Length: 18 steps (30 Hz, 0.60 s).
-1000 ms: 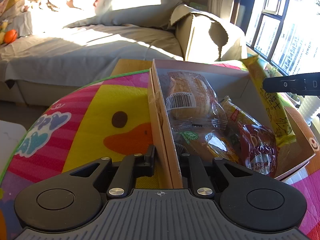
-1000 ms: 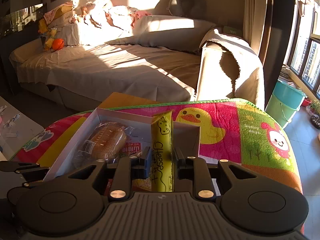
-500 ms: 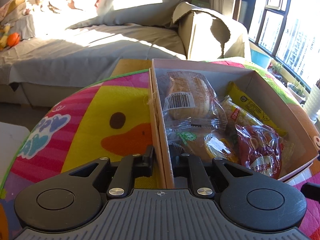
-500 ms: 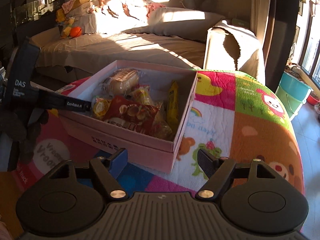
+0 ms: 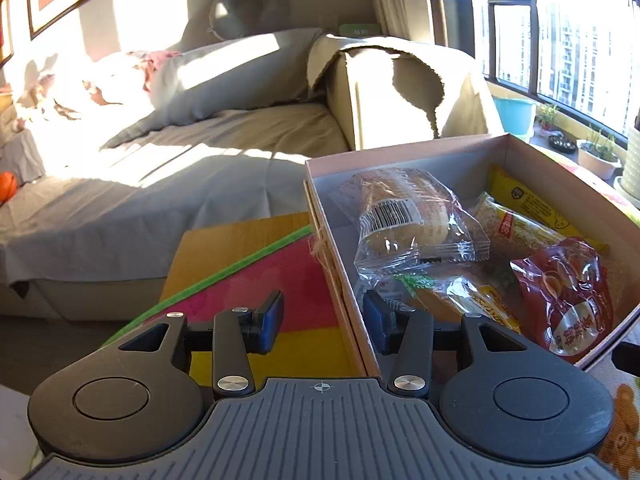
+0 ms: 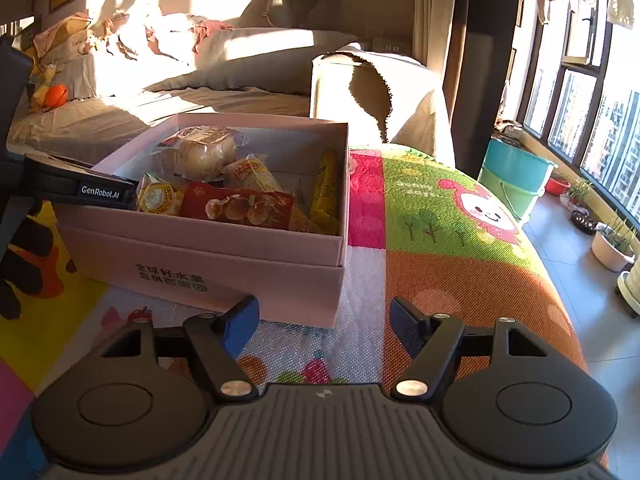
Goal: Organize objects
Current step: 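Set the pink box down on the mat with the left tool while withdrawing the right tool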
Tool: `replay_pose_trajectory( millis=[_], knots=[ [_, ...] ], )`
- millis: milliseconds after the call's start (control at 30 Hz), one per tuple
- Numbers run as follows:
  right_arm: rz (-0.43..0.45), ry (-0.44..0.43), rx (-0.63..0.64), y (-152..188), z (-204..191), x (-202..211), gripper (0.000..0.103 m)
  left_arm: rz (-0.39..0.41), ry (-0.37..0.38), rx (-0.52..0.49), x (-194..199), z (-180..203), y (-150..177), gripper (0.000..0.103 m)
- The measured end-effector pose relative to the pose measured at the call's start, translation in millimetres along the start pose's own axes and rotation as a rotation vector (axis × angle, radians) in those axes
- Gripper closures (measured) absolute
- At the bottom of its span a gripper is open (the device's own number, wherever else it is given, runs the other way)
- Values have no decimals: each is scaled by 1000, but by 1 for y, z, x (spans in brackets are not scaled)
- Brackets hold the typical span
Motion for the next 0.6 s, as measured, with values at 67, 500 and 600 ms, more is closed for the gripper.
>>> replay_pose_trajectory(
  millis=[67, 500, 600],
  knots=[
    [-10, 32, -14, 1, 2, 3, 30, -10, -4, -10, 0, -1, -4, 54],
    [-45, -23, -107, 36, -6, 120, 0, 116, 47, 178, 192, 13, 33, 56],
    [-54, -26, -90, 50, -13, 127, 0, 16, 82, 179, 209, 38, 76, 56]
  ],
)
Point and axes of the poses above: each gripper's, at about its wrist camera, not at the fingertips, and x roughly against the way its jaws point, z to its right, y to its underside, the point moved 2 cm from there along -x, roughly the way its jaws point, and after that the axes turned 15 degrees about z, right-handed, at the moved point
